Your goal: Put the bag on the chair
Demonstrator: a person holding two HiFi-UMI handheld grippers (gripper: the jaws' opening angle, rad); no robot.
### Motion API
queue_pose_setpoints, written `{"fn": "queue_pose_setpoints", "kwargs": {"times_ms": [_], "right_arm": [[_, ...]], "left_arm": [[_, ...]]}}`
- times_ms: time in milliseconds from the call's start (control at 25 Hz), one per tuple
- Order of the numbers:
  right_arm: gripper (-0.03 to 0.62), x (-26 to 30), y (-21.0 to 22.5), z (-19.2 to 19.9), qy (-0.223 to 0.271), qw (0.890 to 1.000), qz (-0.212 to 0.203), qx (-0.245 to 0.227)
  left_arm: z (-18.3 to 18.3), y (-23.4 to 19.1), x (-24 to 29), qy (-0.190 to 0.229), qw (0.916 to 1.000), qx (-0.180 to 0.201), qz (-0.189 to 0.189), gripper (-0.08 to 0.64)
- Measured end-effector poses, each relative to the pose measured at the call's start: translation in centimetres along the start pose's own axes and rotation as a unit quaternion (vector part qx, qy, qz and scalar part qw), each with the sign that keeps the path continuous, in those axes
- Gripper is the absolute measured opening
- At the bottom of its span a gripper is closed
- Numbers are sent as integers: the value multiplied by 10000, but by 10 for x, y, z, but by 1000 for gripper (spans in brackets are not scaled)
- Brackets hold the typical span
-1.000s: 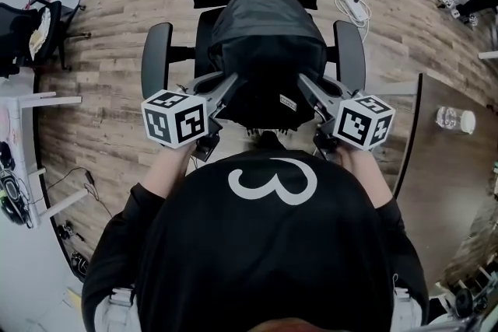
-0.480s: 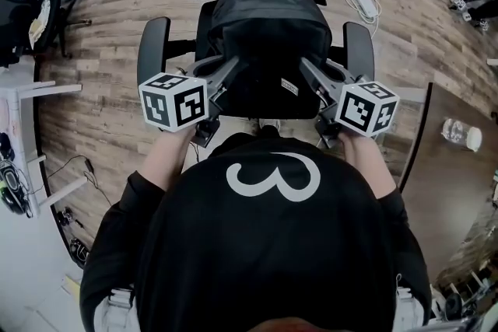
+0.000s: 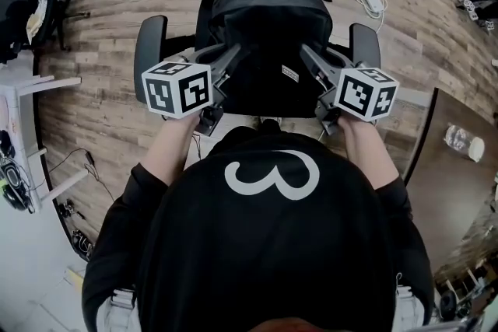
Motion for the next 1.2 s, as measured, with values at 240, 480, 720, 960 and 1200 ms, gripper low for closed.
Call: {"fn": "queue_pose_setpoints", "kwargs": {"times_ms": [240,480,720,960,1200], "right_arm": [[57,20,17,-5,-43,9999,80,121],[58,40,34,-3,-67,9994,155,290],[57,56,37,-9,-59,9998,109,168],[57,66,44,-14,-31,9998,147,-93],[58,75,55,-19,164,9994,97,-282]], "left_arm": [[-7,-16,15,-115,9999,20,-67,44],[-10,-37,35,-154,9998,-57,-97,44],[-17,-58,44,166,9996,-231,11,44],[-20,-69,51,270,9989,-320,218,44],[-26,-80,59,464,9975,-341,411,46]]}}
Point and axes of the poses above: the fingertips, and each gripper's own axes: x forward along the fingers, y to its right, z out of its underside, the point moved 5 cm from there along -x, backward along the fingers, and after that the axes turned 13 degrees about -y, right-handed, at the moved point
